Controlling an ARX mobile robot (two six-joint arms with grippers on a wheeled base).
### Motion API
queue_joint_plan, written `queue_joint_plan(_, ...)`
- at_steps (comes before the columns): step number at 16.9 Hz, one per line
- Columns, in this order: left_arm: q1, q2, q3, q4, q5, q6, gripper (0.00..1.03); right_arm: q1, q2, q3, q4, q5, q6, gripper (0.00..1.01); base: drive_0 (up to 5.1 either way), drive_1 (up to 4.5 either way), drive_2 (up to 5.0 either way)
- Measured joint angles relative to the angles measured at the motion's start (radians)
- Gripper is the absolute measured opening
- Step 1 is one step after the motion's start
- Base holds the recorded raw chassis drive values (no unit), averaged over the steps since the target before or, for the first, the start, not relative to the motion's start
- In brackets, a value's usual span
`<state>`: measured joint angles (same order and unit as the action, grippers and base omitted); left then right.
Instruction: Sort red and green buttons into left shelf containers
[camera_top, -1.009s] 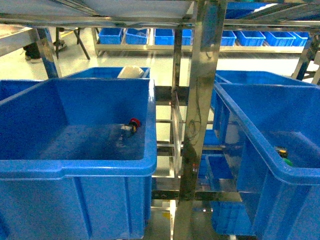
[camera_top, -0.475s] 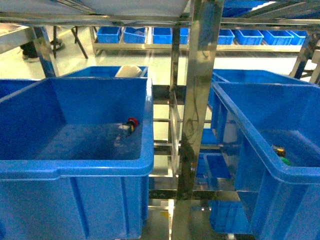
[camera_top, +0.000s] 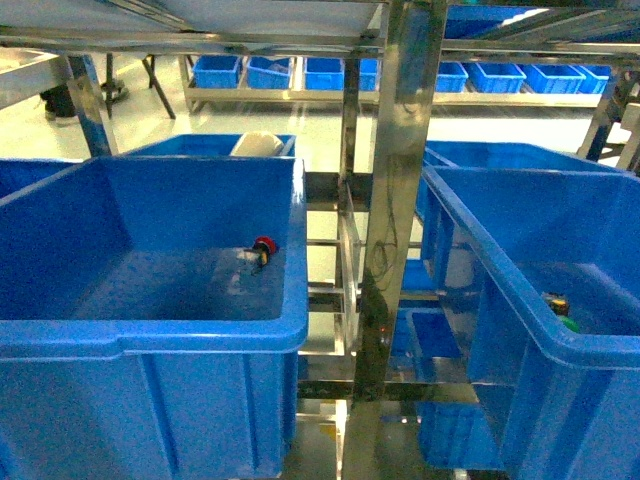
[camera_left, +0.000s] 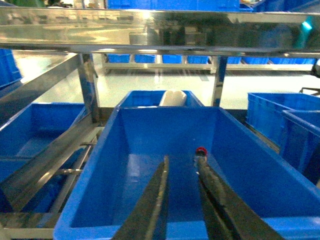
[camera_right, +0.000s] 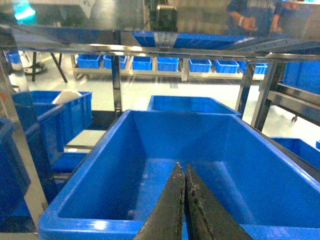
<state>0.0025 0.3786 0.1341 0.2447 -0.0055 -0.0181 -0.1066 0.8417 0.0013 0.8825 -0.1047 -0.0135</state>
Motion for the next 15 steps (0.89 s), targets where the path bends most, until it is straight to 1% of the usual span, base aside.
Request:
queue_joint_plan(1, 0.000, -0.005, -0.006, -0.003, 0.006, 0.000, 0.14, 0.004, -0.027, 0.000, -0.026, 0.003, 0.001, 0.02, 0.0, 0.00, 0.0)
queue_joint_plan(3, -0.006, -0.019, -0.018, -0.007, 0.006, 0.001, 0.04, 0.050, -0.093, 0.000, -0.093, 0.063, 0.002, 0.02, 0.0, 0.00, 0.0)
queue_joint_plan(4, -0.006, -0.029, -0.025, -0.010, 0.003, 0.000, 0.01, 0.083, -0.128, 0.000, -0.132, 0.085, 0.003, 0.02, 0.0, 0.00, 0.0)
queue_joint_plan(5, -0.005, -0.040, -0.032, -0.012, 0.003, 0.001, 0.02, 0.103, -0.161, 0.000, -0.167, 0.088, 0.003, 0.02, 0.0, 0.00, 0.0)
queue_joint_plan(6, -0.003, -0.049, -0.038, -0.014, 0.005, 0.001, 0.01, 0.111, -0.179, 0.000, -0.187, 0.086, 0.003, 0.02, 0.0, 0.00, 0.0)
queue_joint_plan(9, -0.003, -0.071, -0.048, -0.023, 0.005, 0.001, 0.01, 0.112, -0.266, 0.001, -0.278, 0.102, 0.003, 0.02, 0.0, 0.00, 0.0)
queue_joint_plan(10, -0.003, -0.092, -0.061, -0.034, 0.006, 0.001, 0.01, 0.105, -0.352, 0.010, -0.390, 0.101, 0.003, 0.02, 0.0, 0.00, 0.0)
queue_joint_plan(12, -0.003, -0.126, -0.078, -0.054, 0.006, 0.001, 0.01, 0.106, -0.447, 0.010, -0.489, 0.102, 0.003, 0.02, 0.0, 0.00, 0.0)
queue_joint_plan(15, -0.003, -0.175, -0.093, -0.083, 0.005, 0.001, 0.01, 0.106, -0.533, 0.010, -0.570, 0.102, 0.003, 0.02, 0.0, 0.00, 0.0)
